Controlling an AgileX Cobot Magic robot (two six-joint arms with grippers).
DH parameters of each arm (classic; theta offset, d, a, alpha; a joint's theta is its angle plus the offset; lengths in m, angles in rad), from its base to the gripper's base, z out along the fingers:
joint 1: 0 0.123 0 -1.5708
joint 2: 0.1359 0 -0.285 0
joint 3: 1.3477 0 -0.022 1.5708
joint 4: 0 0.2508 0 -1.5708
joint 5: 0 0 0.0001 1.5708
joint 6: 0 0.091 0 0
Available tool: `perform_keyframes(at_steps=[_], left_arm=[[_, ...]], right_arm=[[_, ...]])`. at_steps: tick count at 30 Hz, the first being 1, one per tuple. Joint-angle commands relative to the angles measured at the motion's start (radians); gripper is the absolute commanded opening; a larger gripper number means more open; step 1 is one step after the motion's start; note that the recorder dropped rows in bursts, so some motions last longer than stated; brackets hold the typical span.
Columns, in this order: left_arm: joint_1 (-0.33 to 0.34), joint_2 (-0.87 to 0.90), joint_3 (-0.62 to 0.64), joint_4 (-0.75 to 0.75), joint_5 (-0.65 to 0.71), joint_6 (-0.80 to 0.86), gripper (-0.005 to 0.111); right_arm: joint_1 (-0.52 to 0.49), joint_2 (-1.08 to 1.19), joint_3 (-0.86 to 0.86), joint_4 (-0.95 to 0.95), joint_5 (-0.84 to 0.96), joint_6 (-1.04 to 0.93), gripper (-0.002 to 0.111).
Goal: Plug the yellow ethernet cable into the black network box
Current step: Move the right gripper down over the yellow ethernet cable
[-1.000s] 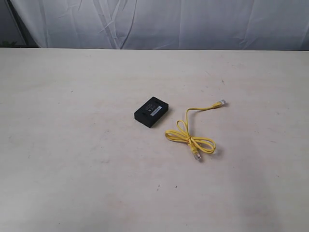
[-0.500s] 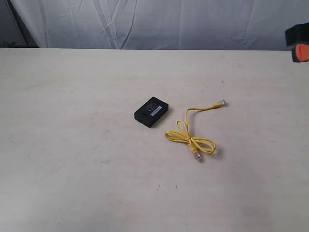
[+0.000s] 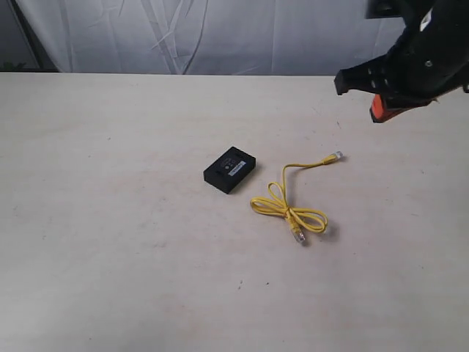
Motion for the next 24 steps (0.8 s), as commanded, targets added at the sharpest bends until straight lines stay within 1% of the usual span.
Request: perform_keyframes(at_steps=[1,7,9,11,14,16,17,18,20,24], left_arm=[[0.002,-0.007,0.004,0.002,0.005,0.000,0.000],[0.002,-0.007,0.004,-0.002,0.008,0.000,0.000],[0.002,-0.007,0.004,-0.002,0.015,0.000,0.000],[0.002,-0.007,0.004,-0.002,0.022,0.000,0.000],[0.002,-0.007,0.004,-0.002,0.026,0.000,0.000],[0.002,-0.007,0.004,-0.002,0.026,0.000,0.000],[0.002,-0.007,0.004,-0.002,0.026,0.000,0.000],[0.002,-0.007,0.004,-0.002,0.026,0.000,0.000],[0.002,-0.007,0.004,-0.002,0.031,0.000,0.000],[0.002,-0.007,0.004,-0.002,0.031,0.000,0.000]], right_arm=[[0.001,0.119,-0.099,-0.007,0.064,0.071,-0.001],[-0.001,0.280,-0.242,0.040,0.138,0.147,-0.001],[-0.001,0.329,-0.290,0.045,0.171,0.149,0.003],[-0.001,0.379,-0.327,0.075,0.195,0.149,0.015],[-0.001,0.434,-0.347,0.182,0.201,0.124,0.043],[-0.001,0.457,-0.347,0.255,0.191,0.122,0.057],[-0.001,0.470,-0.347,0.283,0.182,0.122,0.062],[-0.001,0.478,-0.347,0.303,0.170,0.112,0.063],[0.004,0.499,-0.347,0.335,0.153,0.098,0.061],[0.032,0.520,-0.347,0.276,0.125,0.094,0.058]])
